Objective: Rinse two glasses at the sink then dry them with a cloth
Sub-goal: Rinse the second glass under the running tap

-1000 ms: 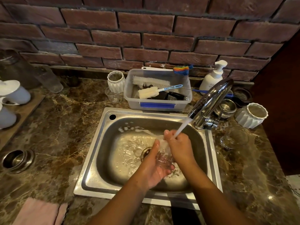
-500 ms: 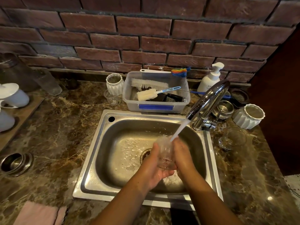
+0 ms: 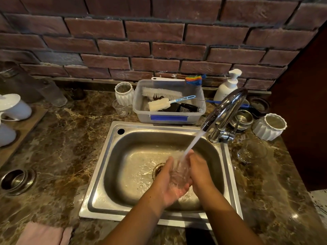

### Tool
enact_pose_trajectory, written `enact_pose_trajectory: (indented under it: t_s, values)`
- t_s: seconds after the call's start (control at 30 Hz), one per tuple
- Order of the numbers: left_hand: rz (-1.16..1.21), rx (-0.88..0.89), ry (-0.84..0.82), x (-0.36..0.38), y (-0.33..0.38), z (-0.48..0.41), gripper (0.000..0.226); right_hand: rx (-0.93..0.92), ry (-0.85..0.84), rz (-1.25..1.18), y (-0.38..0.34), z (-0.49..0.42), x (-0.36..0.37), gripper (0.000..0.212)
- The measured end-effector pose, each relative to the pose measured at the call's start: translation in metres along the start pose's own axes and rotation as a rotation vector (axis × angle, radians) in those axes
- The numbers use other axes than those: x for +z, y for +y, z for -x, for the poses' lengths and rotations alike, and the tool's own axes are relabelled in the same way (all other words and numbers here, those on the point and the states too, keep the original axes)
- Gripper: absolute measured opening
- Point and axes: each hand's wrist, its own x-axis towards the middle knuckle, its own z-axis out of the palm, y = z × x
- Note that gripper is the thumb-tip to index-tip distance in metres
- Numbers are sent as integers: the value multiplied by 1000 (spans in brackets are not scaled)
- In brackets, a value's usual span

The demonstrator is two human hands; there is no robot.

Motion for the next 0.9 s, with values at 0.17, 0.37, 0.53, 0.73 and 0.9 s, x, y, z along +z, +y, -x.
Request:
enact_pose_trajectory:
  t_s: [0.17, 0.37, 0.53, 0.73, 0.9]
  values:
    - [117, 61, 45, -13, -13, -8, 49, -312, 23, 321, 3, 7, -3, 35]
    - [153, 118, 127, -22, -6, -18, 56, -648, -106, 644, 10, 36, -3, 17]
    - [130, 115, 42, -21, -3, -21, 51, -809, -60, 624, 15, 39, -11, 8]
    - [119, 132, -1, -13, 2, -23, 48, -603, -132, 458, 5, 38, -20, 17]
    - [54, 106, 4, -15, 6, -29, 50, -571, -200, 326, -1, 37, -31, 46]
